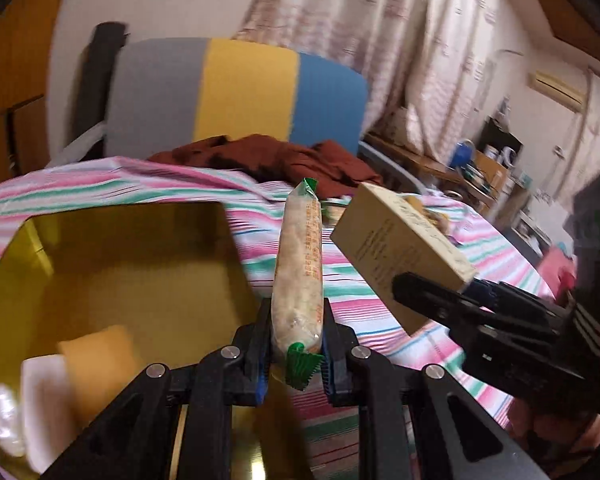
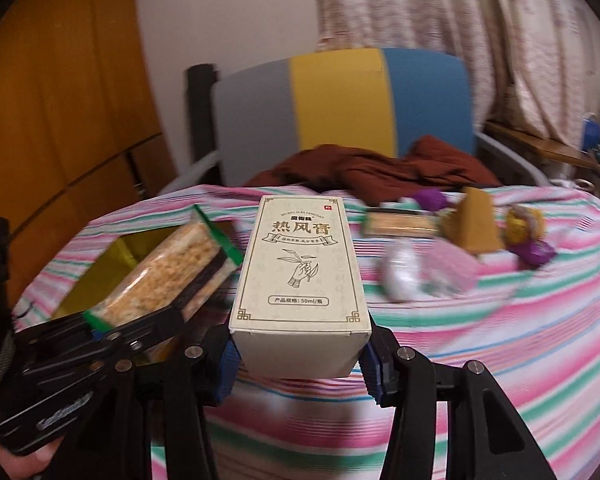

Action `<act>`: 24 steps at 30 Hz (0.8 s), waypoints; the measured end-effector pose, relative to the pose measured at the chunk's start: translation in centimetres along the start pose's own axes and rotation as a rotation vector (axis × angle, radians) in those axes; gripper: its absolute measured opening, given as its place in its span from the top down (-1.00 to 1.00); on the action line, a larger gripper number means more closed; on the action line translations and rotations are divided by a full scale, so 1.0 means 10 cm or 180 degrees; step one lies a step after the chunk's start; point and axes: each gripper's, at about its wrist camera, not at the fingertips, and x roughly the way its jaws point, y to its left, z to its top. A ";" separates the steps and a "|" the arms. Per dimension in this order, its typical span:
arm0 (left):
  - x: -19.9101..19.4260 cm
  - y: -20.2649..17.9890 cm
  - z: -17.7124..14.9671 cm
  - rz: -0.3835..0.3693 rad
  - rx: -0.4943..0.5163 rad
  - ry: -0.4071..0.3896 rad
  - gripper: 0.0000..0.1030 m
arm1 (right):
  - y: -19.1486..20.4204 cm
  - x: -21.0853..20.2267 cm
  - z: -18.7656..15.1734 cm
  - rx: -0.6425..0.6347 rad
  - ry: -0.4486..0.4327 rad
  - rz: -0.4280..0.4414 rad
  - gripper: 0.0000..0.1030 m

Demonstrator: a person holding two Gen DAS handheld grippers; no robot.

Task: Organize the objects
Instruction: 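Carry the cream box and snack bar into the gold tray and open both tools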

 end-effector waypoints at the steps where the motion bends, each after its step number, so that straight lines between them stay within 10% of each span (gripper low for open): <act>1: -0.02 0.11 0.01 0.0046 -0.0052 0.0014 0.63 | 0.10 0.02 0.01 -0.0029 0.0017 0.0073 0.01; 15: 0.12 0.96 0.13 0.0192 -0.0572 0.0248 0.62 | 0.99 0.37 -0.03 -0.0255 0.0373 0.0488 -0.01; 19: 0.18 1.03 0.19 0.0289 -0.0753 0.0307 0.16 | 1.03 0.38 -0.13 -0.0276 0.0436 0.0457 -0.33; 24: -0.02 1.04 0.24 0.0237 -0.0828 0.0019 0.08 | 0.95 0.29 -0.14 -0.0242 0.0345 0.0451 -0.39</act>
